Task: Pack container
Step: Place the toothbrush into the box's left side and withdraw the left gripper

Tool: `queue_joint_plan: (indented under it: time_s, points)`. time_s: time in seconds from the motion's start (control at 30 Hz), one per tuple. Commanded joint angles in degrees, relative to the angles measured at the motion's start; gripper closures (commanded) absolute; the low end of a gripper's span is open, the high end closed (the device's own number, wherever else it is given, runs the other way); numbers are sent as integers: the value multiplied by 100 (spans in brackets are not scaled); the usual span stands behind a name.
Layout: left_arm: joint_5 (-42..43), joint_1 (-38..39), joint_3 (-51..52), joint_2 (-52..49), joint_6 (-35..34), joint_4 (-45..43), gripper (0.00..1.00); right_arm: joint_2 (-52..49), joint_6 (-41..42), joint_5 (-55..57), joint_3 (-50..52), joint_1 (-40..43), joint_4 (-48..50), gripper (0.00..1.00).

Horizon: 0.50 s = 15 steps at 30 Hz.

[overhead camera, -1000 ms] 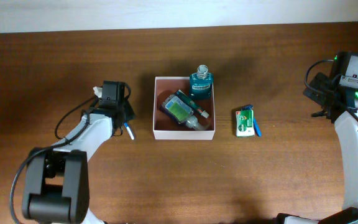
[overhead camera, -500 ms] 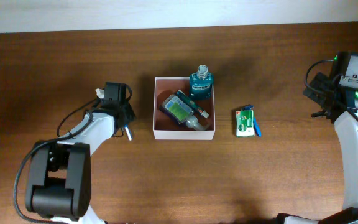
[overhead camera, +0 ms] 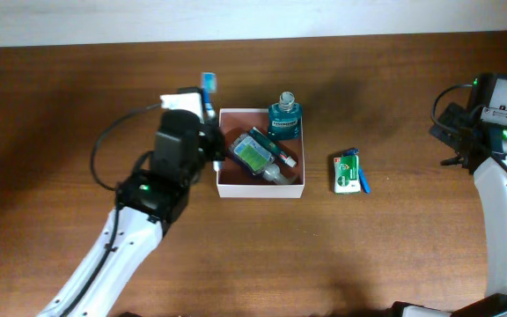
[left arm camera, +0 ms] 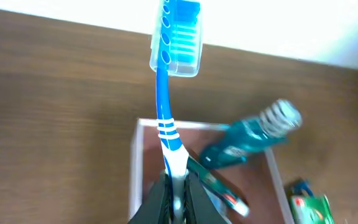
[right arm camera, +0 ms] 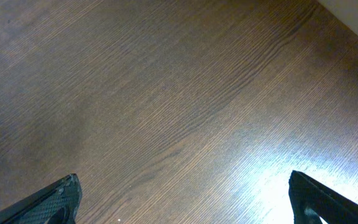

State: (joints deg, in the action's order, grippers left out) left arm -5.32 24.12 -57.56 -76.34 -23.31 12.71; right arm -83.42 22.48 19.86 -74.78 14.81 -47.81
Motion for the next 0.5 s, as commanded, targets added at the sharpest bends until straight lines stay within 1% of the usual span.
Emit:
queue_joint_plan:
  time_s: [0.0, 0.17, 0.3, 0.37, 0.4, 0.43, 0.47]
  points:
    - [-46, 295, -39, -481, 111, -142, 99, 140, 50, 9, -55, 22, 0, 2]
    - [-44, 422, -39, -1292, 111, -726, 99, 140, 52, 9, -55, 22, 0, 1]
    - [-44, 424, -39, -1434, 111, -756, 99, 140, 52, 9, -55, 22, 0, 1]
    - [-46, 422, -39, -1469, 111, -758, 98, 140, 50, 9, -55, 22, 0, 2]
    - [-48, 422, -39, -1469, 111, -758, 90, 140, 50, 9, -55, 22, 0, 1]
    - [-48, 422, -39, -1469, 114, -769, 71, 140, 52, 9, -55, 22, 0, 1]
    - [-46, 422, -39, -1469, 111, -804, 24, 140, 52, 9, -55, 22, 0, 1]
